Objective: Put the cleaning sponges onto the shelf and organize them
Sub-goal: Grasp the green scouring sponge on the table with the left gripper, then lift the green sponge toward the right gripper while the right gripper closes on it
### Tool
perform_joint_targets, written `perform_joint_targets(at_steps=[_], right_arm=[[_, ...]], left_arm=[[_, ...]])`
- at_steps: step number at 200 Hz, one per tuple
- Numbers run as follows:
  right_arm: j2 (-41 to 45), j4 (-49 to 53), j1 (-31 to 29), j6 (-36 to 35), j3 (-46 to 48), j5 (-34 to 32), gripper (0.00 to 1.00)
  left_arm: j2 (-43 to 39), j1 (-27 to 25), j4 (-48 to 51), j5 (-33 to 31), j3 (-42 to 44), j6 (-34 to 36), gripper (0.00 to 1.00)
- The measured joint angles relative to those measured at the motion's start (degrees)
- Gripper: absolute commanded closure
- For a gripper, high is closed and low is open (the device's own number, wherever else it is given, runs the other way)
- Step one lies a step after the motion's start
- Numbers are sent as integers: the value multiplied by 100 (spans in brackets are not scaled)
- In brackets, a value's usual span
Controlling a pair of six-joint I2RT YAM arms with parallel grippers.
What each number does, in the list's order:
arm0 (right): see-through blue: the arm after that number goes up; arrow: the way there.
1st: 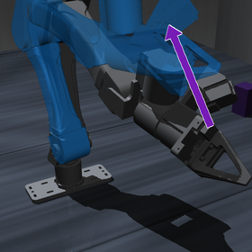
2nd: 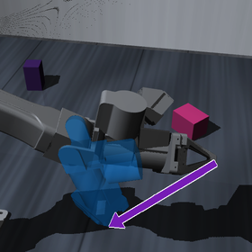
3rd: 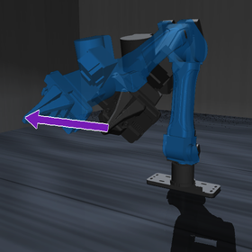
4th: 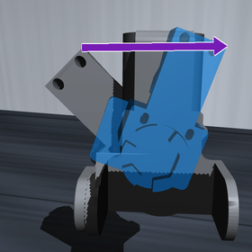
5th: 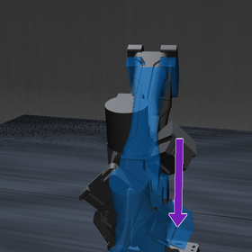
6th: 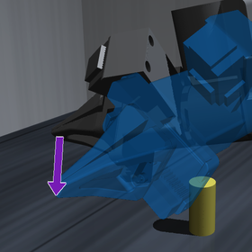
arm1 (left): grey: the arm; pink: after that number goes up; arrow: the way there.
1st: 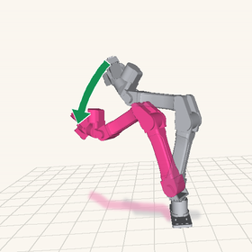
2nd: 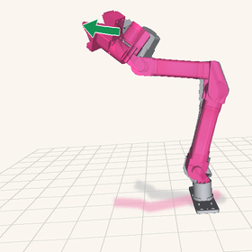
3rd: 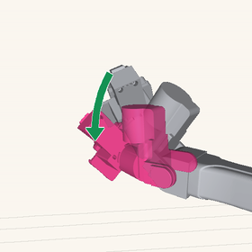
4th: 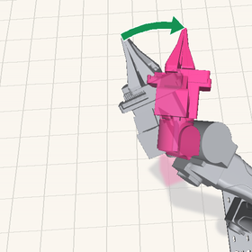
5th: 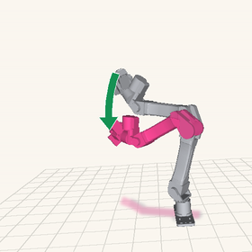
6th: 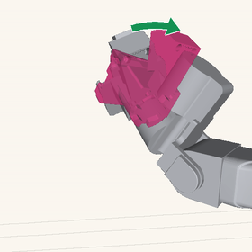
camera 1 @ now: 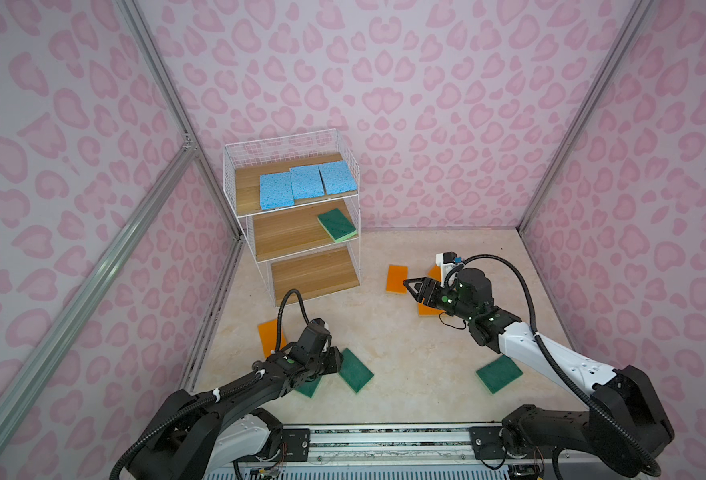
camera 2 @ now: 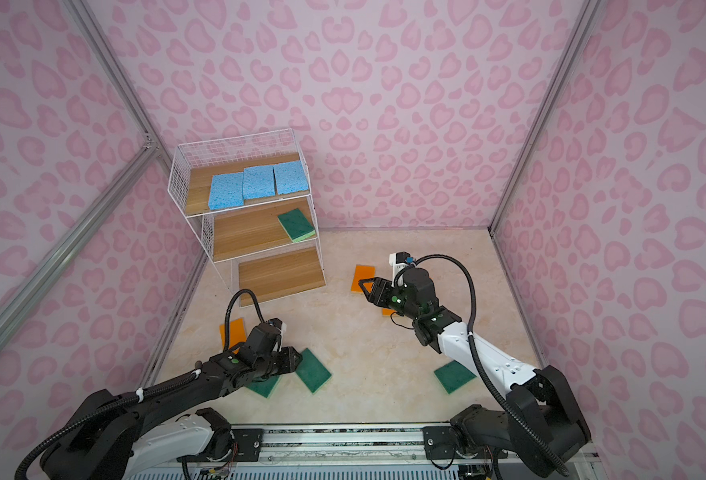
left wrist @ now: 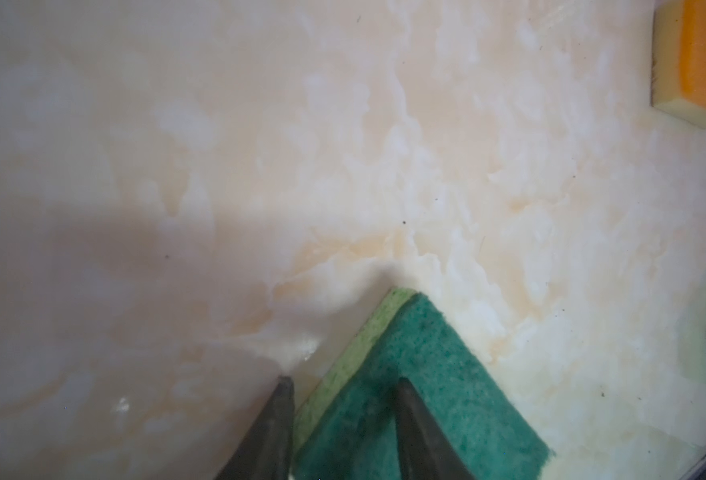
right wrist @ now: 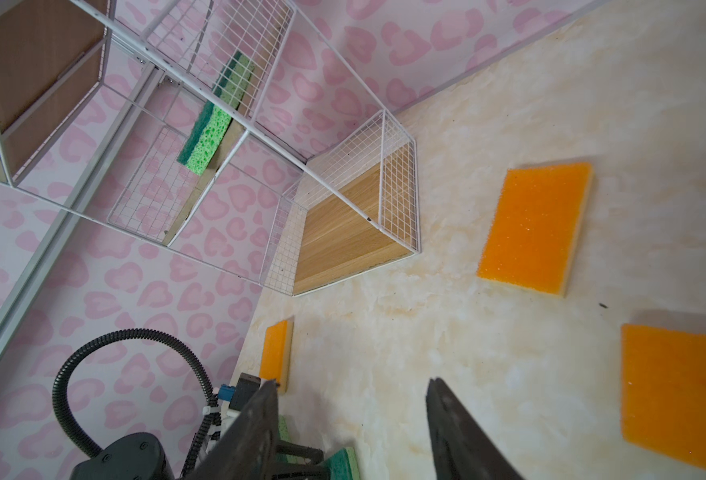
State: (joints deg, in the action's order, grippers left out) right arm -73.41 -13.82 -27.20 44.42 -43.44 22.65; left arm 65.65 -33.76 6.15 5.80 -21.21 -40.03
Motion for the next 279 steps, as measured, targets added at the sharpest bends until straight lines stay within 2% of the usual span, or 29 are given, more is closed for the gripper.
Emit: perform_joint_targets(at_steps=[33, 59, 106, 172, 222, 279], right_arm=[[17, -7, 79, 13, 76, 94, 42], [17, -37, 105, 70, 168, 208, 41], [17, -144, 221, 98, 254, 575, 36], [-227, -413, 122, 83, 402, 1226, 29], [-581, -898, -219, 151, 431, 1539, 28], [-1143, -1574, -570, 555, 157, 1770, 31]], left_arm=[[-74, -2, 76, 0, -96, -52, 85], [-175, -2, 149, -2, -374, -66, 90], [-444, 160, 442, 146, -981, -35, 91], [-697, 1108, 658, 901, -1939, 87, 92], [-699, 1491, 588, 1342, -2398, -48, 94], [-706, 1648, 243, 1462, -2579, -413, 96]])
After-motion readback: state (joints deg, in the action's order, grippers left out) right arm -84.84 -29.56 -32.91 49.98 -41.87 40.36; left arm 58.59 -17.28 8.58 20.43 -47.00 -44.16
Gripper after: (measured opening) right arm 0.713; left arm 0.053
